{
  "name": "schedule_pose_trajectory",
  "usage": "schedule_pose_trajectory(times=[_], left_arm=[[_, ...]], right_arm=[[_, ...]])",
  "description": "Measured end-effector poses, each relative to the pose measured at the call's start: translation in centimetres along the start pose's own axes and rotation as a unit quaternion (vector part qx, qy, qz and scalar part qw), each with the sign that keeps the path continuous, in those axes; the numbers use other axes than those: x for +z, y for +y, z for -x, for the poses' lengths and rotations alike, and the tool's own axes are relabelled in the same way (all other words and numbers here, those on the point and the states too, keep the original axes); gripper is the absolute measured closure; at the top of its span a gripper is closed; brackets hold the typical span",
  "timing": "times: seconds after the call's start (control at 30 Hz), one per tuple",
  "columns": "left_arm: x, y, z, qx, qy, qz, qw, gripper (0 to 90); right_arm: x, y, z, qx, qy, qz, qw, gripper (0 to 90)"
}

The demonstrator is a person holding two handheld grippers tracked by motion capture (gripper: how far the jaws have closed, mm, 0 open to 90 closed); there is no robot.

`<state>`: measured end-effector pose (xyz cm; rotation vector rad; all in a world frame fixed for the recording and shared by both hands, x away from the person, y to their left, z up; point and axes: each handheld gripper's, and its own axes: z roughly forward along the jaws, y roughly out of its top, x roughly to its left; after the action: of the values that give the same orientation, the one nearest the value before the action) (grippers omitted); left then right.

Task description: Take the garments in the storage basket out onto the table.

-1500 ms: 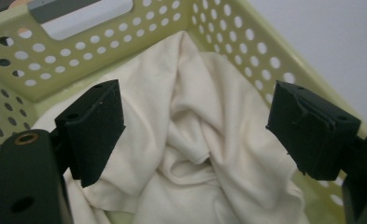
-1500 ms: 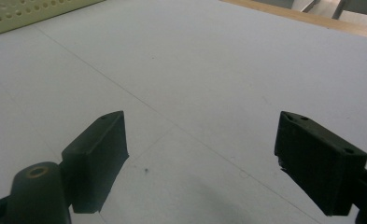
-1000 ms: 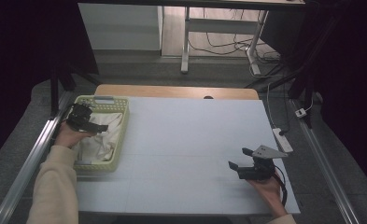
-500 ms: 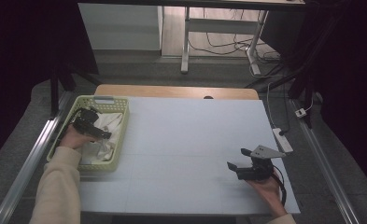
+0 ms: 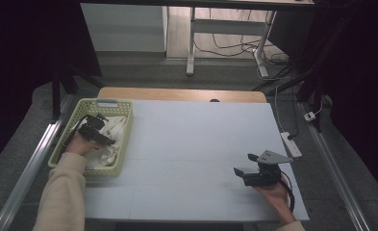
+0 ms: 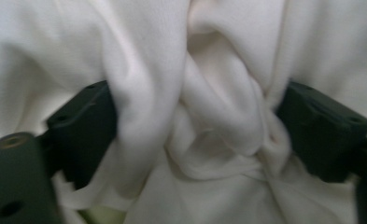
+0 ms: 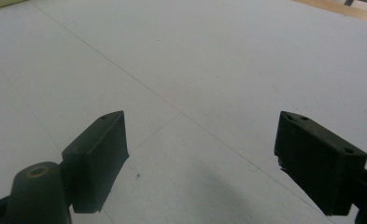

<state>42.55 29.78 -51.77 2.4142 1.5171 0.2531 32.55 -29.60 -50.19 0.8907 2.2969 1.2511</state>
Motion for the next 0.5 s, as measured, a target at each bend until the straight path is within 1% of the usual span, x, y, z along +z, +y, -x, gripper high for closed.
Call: schedule_pose_trajectory(times=[0.07, 0.13, 0.17, 0.2, 0.3, 0.43, 0.5], left_arm=[[-0.11, 0.00, 0.02, 0.002, 0.000, 0.001, 1.0000, 30.7], [-0.41, -0.04, 0.06, 0.009, 0.007, 0.005, 0.9999, 43.3], [-0.41, -0.04, 0.06, 0.009, 0.007, 0.005, 0.9999, 49.1], [-0.46, -0.05, 0.10, 0.011, 0.010, 0.005, 0.9999, 53.0], [-0.59, -0.07, 0.28, 0.017, 0.012, 0.005, 0.9998, 60.3], [-0.76, -0.10, 0.30, 0.020, 0.015, 0.005, 0.9997, 63.5], [-0.94, -0.17, 0.25, 0.017, 0.014, 0.010, 0.9997, 64.3]], right_arm=[[-0.02, -0.01, 0.00, 0.001, 0.000, 0.003, 1.0000, 17.1], [-0.01, -0.01, -0.01, 0.001, 0.000, 0.003, 1.0000, 17.1], [0.01, -0.02, -0.02, 0.001, 0.001, 0.002, 1.0000, 17.1], [0.02, -0.03, -0.03, 0.001, 0.001, 0.002, 1.0000, 17.1], [0.02, -0.03, -0.01, 0.001, 0.001, 0.003, 1.0000, 17.2], [0.03, -0.04, -0.01, 0.001, 0.001, 0.003, 1.0000, 17.2], [0.03, -0.08, -0.03, 0.001, 0.001, 0.004, 1.0000, 17.2]])
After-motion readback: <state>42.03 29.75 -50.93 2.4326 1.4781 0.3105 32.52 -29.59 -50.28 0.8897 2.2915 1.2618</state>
